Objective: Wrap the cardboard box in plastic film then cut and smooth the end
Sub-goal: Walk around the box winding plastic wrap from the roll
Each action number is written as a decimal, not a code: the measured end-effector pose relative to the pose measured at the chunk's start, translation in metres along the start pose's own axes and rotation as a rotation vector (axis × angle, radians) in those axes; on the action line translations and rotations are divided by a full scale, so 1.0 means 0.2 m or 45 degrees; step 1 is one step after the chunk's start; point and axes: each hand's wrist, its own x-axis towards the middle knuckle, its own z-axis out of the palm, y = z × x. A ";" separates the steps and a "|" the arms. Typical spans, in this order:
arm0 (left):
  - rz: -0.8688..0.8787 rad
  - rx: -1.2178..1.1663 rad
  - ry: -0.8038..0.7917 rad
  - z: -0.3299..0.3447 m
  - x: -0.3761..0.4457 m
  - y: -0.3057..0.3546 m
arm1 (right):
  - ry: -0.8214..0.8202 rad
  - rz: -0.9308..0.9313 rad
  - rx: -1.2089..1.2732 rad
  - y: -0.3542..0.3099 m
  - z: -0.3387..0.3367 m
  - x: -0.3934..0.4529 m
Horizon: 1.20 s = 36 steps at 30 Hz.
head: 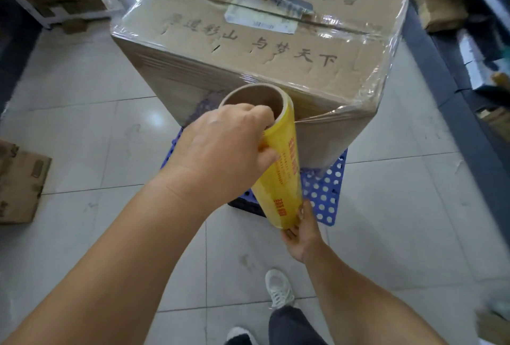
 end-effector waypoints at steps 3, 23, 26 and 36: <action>0.084 0.001 -0.014 -0.01 0.01 -0.06 | 0.025 -0.008 0.086 0.04 0.02 0.00; 0.518 0.162 -0.020 -0.05 0.10 -0.28 | 0.208 -0.322 0.401 0.45 0.27 -0.10; 0.502 0.180 -0.077 -0.05 0.06 -0.28 | 0.206 -0.241 0.480 0.51 0.27 -0.10; 0.576 0.169 -0.112 -0.09 0.04 -0.39 | 0.206 -0.187 0.542 0.56 0.32 -0.14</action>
